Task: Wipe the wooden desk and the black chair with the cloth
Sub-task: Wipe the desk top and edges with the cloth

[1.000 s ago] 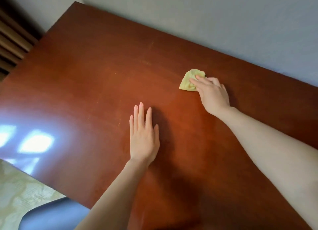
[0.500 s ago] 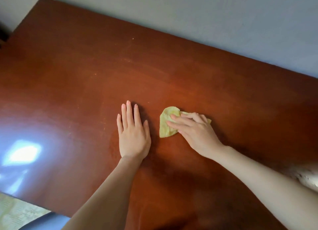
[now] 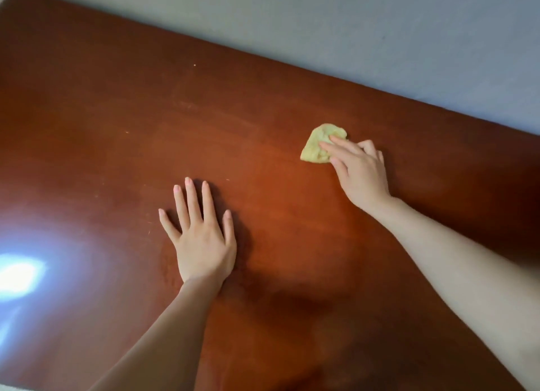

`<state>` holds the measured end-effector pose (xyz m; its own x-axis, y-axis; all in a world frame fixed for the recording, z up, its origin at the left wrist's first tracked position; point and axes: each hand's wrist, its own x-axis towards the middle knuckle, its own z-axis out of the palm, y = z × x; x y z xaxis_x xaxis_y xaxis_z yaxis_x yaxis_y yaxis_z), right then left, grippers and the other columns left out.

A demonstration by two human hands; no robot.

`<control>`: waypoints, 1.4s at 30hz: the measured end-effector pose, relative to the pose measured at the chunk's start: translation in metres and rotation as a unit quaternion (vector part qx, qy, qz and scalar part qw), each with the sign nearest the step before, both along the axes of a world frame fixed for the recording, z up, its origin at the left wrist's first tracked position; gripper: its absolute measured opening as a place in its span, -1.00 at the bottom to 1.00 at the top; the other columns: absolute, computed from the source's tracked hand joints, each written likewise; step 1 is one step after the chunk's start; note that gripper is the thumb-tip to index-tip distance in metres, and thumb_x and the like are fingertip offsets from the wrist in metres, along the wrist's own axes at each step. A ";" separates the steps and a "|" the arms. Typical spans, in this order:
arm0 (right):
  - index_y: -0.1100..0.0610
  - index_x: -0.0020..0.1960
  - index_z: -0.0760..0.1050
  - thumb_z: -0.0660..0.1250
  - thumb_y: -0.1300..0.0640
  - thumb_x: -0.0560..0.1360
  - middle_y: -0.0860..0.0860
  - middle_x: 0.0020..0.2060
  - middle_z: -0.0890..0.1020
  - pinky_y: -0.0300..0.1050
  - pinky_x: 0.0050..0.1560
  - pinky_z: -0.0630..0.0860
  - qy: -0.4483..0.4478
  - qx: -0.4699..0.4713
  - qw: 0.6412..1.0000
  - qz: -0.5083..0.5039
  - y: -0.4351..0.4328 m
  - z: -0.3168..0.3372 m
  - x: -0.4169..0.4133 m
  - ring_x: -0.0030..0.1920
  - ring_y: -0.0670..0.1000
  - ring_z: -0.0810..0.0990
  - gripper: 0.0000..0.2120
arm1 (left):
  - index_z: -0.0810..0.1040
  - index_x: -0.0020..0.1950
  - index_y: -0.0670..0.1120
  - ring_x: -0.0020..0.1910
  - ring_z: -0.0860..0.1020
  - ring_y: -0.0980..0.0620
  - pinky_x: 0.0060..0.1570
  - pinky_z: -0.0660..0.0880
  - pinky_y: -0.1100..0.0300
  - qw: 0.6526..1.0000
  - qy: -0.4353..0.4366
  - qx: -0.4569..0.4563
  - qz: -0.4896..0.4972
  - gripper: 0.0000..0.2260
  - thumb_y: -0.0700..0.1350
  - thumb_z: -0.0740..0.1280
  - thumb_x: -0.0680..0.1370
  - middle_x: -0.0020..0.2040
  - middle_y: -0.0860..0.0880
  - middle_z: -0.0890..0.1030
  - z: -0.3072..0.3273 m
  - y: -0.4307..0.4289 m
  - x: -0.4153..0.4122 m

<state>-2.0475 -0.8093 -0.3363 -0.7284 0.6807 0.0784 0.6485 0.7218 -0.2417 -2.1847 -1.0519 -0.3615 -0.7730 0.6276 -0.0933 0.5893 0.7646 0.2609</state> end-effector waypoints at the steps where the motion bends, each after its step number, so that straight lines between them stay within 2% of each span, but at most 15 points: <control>1: -0.10 0.33 0.45 0.19 0.12 0.60 -0.12 0.33 0.47 -0.10 0.02 0.24 0.002 -0.003 1.000 -0.029 0.007 -0.001 -0.013 0.08 0.08 0.39 -0.67 | -0.01 0.56 -0.08 0.53 -0.22 -0.02 0.46 -0.27 -0.14 1.000 -0.001 0.002 0.002 -0.44 0.11 -0.12 0.60 0.57 -0.07 -0.10 0.000 0.000 0.000; 5: -0.13 0.34 0.43 0.14 0.12 0.61 -0.14 0.35 0.44 -0.06 0.08 0.25 0.016 -0.024 0.992 -0.119 0.009 -0.006 -0.066 0.15 0.08 0.36 -0.66 | -0.02 0.56 -0.09 0.54 -0.21 -0.02 0.47 -0.25 -0.12 1.000 0.003 0.011 0.001 -0.45 0.10 -0.10 0.61 0.57 -0.08 -0.10 -0.002 0.001 -0.001; 8: -0.15 0.35 0.41 0.13 0.11 0.62 -0.16 0.36 0.43 -0.07 0.10 0.25 0.030 -0.029 0.992 -0.123 -0.009 -0.010 -0.090 0.17 0.05 0.36 -0.65 | -0.05 0.56 -0.12 0.54 -0.21 -0.03 0.47 -0.21 -0.12 1.000 0.010 0.019 0.009 -0.45 0.08 -0.09 0.62 0.57 -0.10 -0.11 -0.003 0.000 -0.002; 14: -0.08 0.31 0.48 0.21 0.15 0.58 -0.10 0.31 0.49 -0.04 0.07 0.32 0.057 -0.028 0.997 0.052 -0.061 -0.012 -0.086 0.09 0.08 0.42 -0.67 | -0.04 0.56 -0.15 0.54 -0.16 -0.04 0.48 -0.17 -0.10 0.999 0.013 0.027 0.014 -0.46 0.04 -0.11 0.62 0.57 -0.11 -0.06 -0.005 0.000 -0.003; 19: 0.00 0.24 0.56 0.35 0.21 0.50 -0.05 0.21 0.58 0.04 -0.09 0.45 0.066 -0.035 0.975 0.208 -0.092 -0.008 -0.039 -0.02 0.10 0.52 -0.67 | -0.02 0.56 -0.16 0.55 -0.13 -0.05 0.49 -0.16 -0.09 0.999 0.016 0.033 0.016 -0.47 0.01 -0.08 0.61 0.57 -0.12 -0.03 -0.004 0.000 -0.003; 24: 0.04 0.17 0.61 0.42 0.25 0.43 -0.05 0.17 0.61 0.00 -0.13 0.48 0.070 -0.031 0.952 0.297 -0.089 -0.006 0.009 0.00 0.09 0.58 -0.67 | 0.01 0.55 -0.18 0.55 -0.11 -0.05 0.49 -0.16 -0.07 0.999 0.017 0.039 0.020 -0.47 -0.01 -0.05 0.62 0.57 -0.13 0.00 -0.004 -0.001 -0.003; 27: 0.07 0.15 0.62 0.45 0.29 0.40 -0.04 0.15 0.61 0.01 -0.07 0.50 0.092 -0.035 0.960 0.264 -0.071 -0.006 0.024 -0.04 0.10 0.58 -0.66 | 0.00 0.55 -0.18 0.55 -0.13 -0.04 0.49 -0.16 -0.06 0.999 0.015 0.040 0.021 -0.47 0.00 -0.07 0.62 0.57 -0.12 -0.02 -0.004 0.000 -0.002; 31: 0.11 0.17 0.61 0.43 0.31 0.42 0.01 0.18 0.59 0.10 -0.02 0.51 0.099 -0.026 0.983 0.150 -0.032 -0.008 0.023 -0.12 0.12 0.49 -0.67 | 0.00 0.55 -0.17 0.55 -0.13 -0.04 0.50 -0.17 -0.05 0.999 0.016 0.038 0.019 -0.46 0.04 -0.12 0.62 0.57 -0.12 -0.02 -0.004 0.000 -0.002; 34: 0.12 0.20 0.58 0.36 0.29 0.48 0.05 0.20 0.58 0.09 0.00 0.48 0.088 -0.013 0.993 0.080 0.003 -0.008 0.006 -0.12 0.15 0.44 -0.70 | 0.00 0.55 -0.17 0.55 -0.14 -0.03 0.50 -0.19 -0.03 0.999 0.015 0.033 0.019 -0.46 0.05 -0.13 0.62 0.57 -0.11 -0.03 -0.003 0.000 -0.002; 38: 0.10 0.28 0.51 0.26 0.23 0.55 0.05 0.27 0.54 0.08 0.10 0.41 0.057 0.009 0.998 0.021 0.043 -0.006 -0.034 0.03 0.22 0.43 -0.69 | -0.02 0.55 -0.16 0.54 -0.15 -0.03 0.49 -0.20 -0.03 0.999 0.014 0.031 0.017 -0.46 0.04 -0.13 0.62 0.57 -0.11 -0.04 -0.002 0.001 -0.001; 42: 0.04 0.38 0.40 0.15 0.19 0.60 -0.03 0.35 0.46 0.00 0.20 0.33 0.020 -0.004 0.999 -0.028 0.064 -0.004 -0.082 0.19 0.17 0.36 -0.64 | -0.03 0.55 -0.16 0.54 -0.15 -0.02 0.49 -0.21 -0.02 0.999 0.014 0.034 0.016 -0.46 0.05 -0.16 0.61 0.57 -0.11 -0.03 0.000 0.001 -0.001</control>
<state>-2.1300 -0.7452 -0.3401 -0.6849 0.7216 0.1009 0.6784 0.6821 -0.2731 -2.1859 -1.0510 -0.3616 -0.7940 0.6072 -0.0299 0.5729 0.7638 0.2973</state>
